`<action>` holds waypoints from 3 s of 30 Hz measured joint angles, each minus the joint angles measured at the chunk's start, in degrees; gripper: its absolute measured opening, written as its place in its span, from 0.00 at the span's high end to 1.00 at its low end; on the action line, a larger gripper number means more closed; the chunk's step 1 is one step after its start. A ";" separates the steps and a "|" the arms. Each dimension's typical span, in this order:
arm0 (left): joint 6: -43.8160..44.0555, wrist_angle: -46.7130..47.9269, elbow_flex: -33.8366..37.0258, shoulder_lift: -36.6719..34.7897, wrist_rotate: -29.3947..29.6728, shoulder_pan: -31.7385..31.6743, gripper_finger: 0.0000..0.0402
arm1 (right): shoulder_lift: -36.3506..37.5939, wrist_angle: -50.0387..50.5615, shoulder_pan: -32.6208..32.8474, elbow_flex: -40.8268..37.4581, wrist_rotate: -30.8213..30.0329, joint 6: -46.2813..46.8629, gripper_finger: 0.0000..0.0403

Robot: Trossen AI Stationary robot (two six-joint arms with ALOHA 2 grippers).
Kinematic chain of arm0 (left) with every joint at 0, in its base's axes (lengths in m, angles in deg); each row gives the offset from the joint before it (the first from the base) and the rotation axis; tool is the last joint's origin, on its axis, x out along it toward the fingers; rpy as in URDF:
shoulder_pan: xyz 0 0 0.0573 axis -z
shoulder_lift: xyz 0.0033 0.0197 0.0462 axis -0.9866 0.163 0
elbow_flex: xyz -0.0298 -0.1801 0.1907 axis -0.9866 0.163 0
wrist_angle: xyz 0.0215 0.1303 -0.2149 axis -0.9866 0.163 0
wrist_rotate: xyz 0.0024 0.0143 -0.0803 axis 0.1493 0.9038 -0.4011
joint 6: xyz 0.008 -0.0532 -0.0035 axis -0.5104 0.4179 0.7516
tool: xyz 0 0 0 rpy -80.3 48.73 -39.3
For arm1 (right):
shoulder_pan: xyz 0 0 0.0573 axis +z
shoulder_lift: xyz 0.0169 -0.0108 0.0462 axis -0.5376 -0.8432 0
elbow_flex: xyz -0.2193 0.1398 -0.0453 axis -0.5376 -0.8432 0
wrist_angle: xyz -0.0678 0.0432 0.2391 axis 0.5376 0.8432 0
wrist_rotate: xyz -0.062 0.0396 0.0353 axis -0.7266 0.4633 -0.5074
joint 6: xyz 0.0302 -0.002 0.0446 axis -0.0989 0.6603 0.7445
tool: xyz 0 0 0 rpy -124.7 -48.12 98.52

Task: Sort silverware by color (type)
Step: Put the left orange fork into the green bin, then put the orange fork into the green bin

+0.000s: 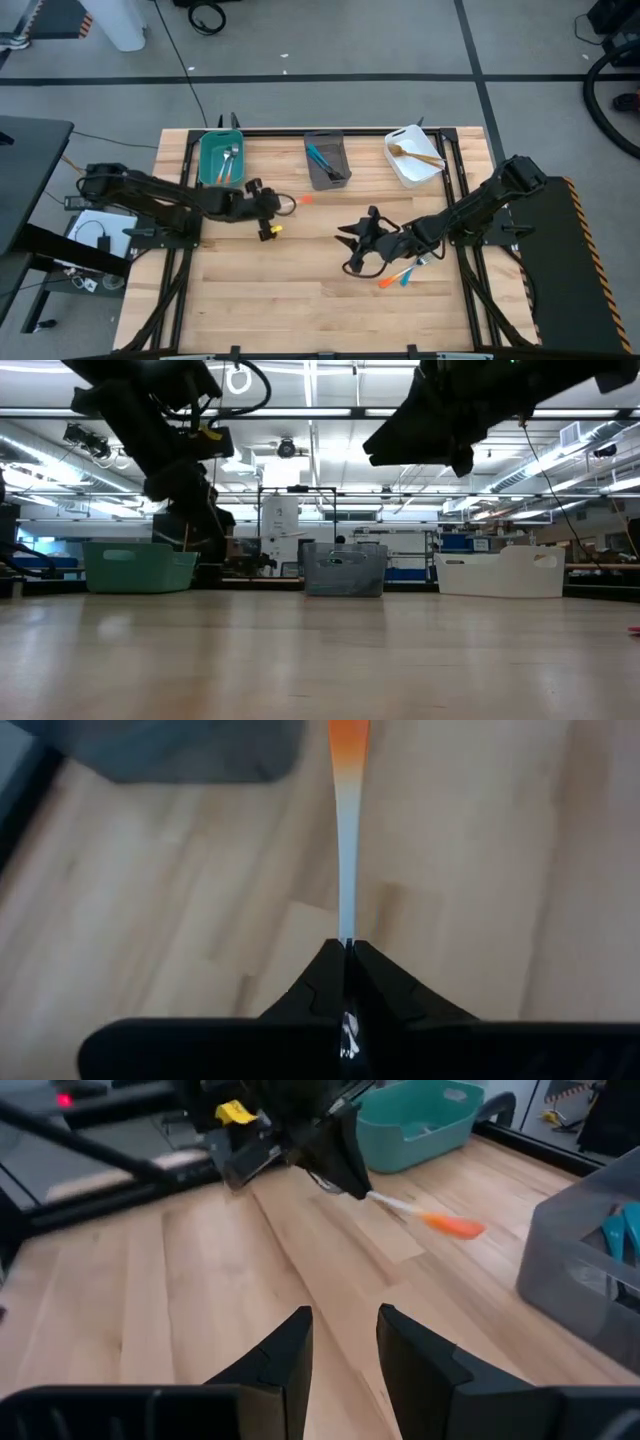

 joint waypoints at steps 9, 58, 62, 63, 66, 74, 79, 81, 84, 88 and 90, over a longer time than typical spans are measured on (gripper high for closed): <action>-3.42 2.23 -0.09 -8.59 0.16 -8.75 0.95 | 0.00 -10.62 -0.40 -6.36 -1.44 0.47 0.72; -6.05 -6.75 19.68 -20.39 8.70 -45.96 0.94 | 0.02 -13.24 6.43 -7.52 0.50 -2.64 0.72; -6.08 -9.28 22.55 -20.35 8.64 -46.56 0.94 | 0.02 -13.26 6.43 -7.49 0.27 -2.59 0.72; -5.94 -9.75 22.89 -20.37 8.59 -46.54 0.94 | 0.02 -13.26 6.43 -7.49 0.24 -2.57 0.72; -5.23 -10.09 23.28 -20.37 8.41 -46.53 0.94 | 0.02 -13.26 6.43 -7.49 0.24 -2.53 0.72; -1.84 -8.91 23.28 -20.37 8.22 -46.53 0.94 | 0.02 -13.26 6.43 -7.49 0.24 -2.49 0.72; -0.26 -8.90 23.28 -20.37 6.99 -46.53 0.91 | 0.02 -13.26 6.43 -7.49 0.24 -2.49 0.73; -0.20 -8.90 23.28 -20.37 6.47 -46.53 0.87 | 0.02 -13.26 6.43 -7.49 0.24 -2.49 0.74; 0.06 -9.01 23.28 -20.37 6.14 -46.53 0.78 | 0.02 -13.26 6.43 -7.49 0.24 -2.49 0.74; 0.12 -9.33 23.28 -20.37 6.14 -46.53 0.67 | 0.02 -13.26 6.43 -7.49 0.24 -2.49 0.74; -0.14 -9.20 23.03 -20.37 6.14 -46.53 0.63 | 0.02 -13.26 6.43 -7.49 0.24 -2.49 0.74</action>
